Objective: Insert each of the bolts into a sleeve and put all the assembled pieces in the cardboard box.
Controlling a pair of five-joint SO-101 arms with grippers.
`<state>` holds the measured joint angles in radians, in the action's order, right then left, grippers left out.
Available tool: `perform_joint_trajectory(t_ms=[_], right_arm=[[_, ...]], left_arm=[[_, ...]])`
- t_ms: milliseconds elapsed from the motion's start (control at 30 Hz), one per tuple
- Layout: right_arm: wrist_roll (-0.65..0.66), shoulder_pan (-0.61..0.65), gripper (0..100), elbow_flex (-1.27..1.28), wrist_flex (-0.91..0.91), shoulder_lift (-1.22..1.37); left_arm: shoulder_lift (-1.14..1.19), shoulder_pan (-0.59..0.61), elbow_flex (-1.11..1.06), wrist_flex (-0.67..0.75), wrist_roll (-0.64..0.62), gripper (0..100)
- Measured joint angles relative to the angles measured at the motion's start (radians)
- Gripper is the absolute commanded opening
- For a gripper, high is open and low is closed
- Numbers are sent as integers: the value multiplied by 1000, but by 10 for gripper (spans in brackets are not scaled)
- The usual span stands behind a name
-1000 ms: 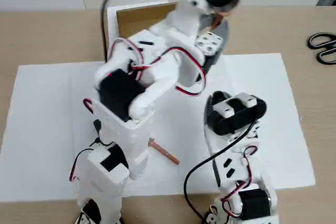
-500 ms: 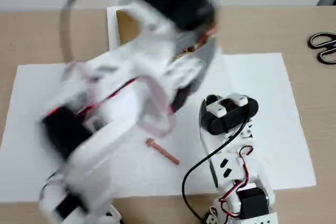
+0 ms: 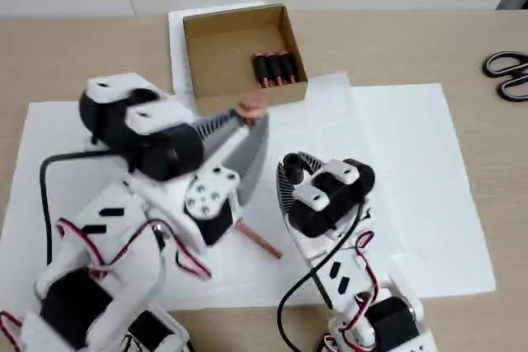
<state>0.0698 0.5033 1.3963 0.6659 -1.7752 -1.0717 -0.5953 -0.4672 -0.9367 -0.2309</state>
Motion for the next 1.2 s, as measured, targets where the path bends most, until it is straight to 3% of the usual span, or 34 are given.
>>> perform_joint_trajectory(t_ms=[333, 900, 1200], right_arm=[[-77, 121, 2, -52, 23, -2], [-58, 126, 2, -51, -18, 0], [-58, 130, 2, 6, -137, 0]], left_arm=[[71, 11, -58, 58, -6, 5], [71, 12, -107, 64, -34, 5], [71, -17, -107, 64, -64, 5]])
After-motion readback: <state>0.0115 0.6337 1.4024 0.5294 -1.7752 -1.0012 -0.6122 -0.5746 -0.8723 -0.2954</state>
